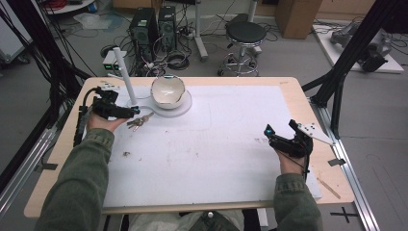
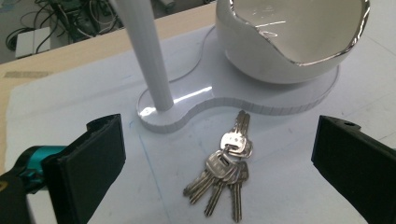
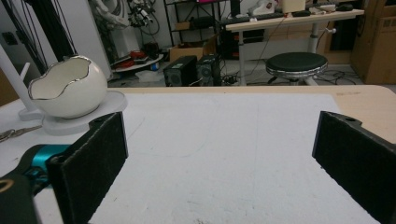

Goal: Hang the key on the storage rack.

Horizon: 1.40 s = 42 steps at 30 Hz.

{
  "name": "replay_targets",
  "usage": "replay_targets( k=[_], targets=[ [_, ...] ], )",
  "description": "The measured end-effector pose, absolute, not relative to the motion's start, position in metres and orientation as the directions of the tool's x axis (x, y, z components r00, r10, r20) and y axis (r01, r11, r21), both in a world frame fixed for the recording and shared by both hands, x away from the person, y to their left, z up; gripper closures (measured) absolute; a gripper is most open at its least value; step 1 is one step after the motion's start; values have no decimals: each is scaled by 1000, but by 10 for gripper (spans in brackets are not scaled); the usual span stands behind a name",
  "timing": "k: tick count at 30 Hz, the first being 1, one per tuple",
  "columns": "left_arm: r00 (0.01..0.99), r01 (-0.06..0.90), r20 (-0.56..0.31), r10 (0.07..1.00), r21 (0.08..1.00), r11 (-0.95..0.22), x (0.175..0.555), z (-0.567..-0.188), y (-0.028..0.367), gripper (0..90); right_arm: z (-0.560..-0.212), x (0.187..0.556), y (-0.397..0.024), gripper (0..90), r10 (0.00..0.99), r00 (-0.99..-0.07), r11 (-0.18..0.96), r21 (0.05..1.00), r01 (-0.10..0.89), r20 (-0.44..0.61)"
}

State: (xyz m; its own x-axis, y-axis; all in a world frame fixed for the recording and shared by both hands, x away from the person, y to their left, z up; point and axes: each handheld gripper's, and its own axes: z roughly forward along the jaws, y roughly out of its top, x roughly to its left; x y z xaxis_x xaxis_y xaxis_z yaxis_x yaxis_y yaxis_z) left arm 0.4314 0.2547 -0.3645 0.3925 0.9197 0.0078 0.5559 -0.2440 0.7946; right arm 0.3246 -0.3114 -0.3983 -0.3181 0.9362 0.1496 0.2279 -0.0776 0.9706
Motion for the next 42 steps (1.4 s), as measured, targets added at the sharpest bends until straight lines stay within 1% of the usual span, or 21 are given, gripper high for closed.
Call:
replay_targets(
  k=[4, 5, 9, 12, 14, 19, 22, 26, 27, 30, 33, 36, 38, 42],
  targets=[
    [407, 569, 11, 913, 779, -263, 437, -363, 251, 33, -398, 325, -312, 23, 936, -318, -78, 971, 228, 150],
    [424, 578, 20, 906, 764, -288, 441, -364, 247, 33, -398, 325, -312, 23, 936, -318, -76, 971, 227, 148],
    [437, 603, 22, 899, 735, -311, 449, -369, 242, 34, -398, 325, -312, 23, 936, -320, -78, 971, 227, 150],
    [446, 604, 26, 895, 729, -322, 452, -372, 241, 33, -398, 325, -312, 23, 935, -320, -79, 971, 226, 151],
    [477, 605, 10, 879, 721, -337, 457, -375, 238, 33, -398, 325, -313, 23, 936, -319, -77, 972, 220, 147],
    [519, 608, -15, 855, 709, -357, 467, -379, 233, 33, -399, 325, -312, 23, 935, -319, -81, 970, 229, 154],
    [536, 614, -5, 844, 688, -386, 472, -383, 229, 34, -398, 325, -311, 23, 935, -323, -75, 971, 227, 148],
    [549, 611, -2, 836, 683, -400, 476, -387, 224, 33, -398, 325, -311, 23, 936, -321, -74, 970, 231, 147],
    [560, 611, 9, 829, 670, -420, 480, -390, 222, 34, -399, 325, -311, 23, 935, -321, -76, 969, 233, 151],
    [565, 615, 4, 825, 665, -424, 482, -392, 221, 34, -399, 325, -311, 23, 934, -323, -75, 969, 233, 150],
    [582, 615, -12, 813, 660, -431, 485, -396, 221, 71, -399, 325, -311, 23, 934, -325, -72, 969, 235, 148],
    [575, 623, -17, 818, 657, -424, 487, -398, 222, 71, -399, 325, -311, 23, 934, -326, -70, 969, 235, 147],
    [582, 632, -33, 813, 647, -427, 489, -400, 223, 71, -399, 325, -311, 23, 934, -326, -71, 969, 237, 149],
    [590, 640, -36, 806, 630, -440, 492, -401, 223, 71, -399, 326, -311, 23, 933, -328, -72, 969, 236, 149]
  ],
)
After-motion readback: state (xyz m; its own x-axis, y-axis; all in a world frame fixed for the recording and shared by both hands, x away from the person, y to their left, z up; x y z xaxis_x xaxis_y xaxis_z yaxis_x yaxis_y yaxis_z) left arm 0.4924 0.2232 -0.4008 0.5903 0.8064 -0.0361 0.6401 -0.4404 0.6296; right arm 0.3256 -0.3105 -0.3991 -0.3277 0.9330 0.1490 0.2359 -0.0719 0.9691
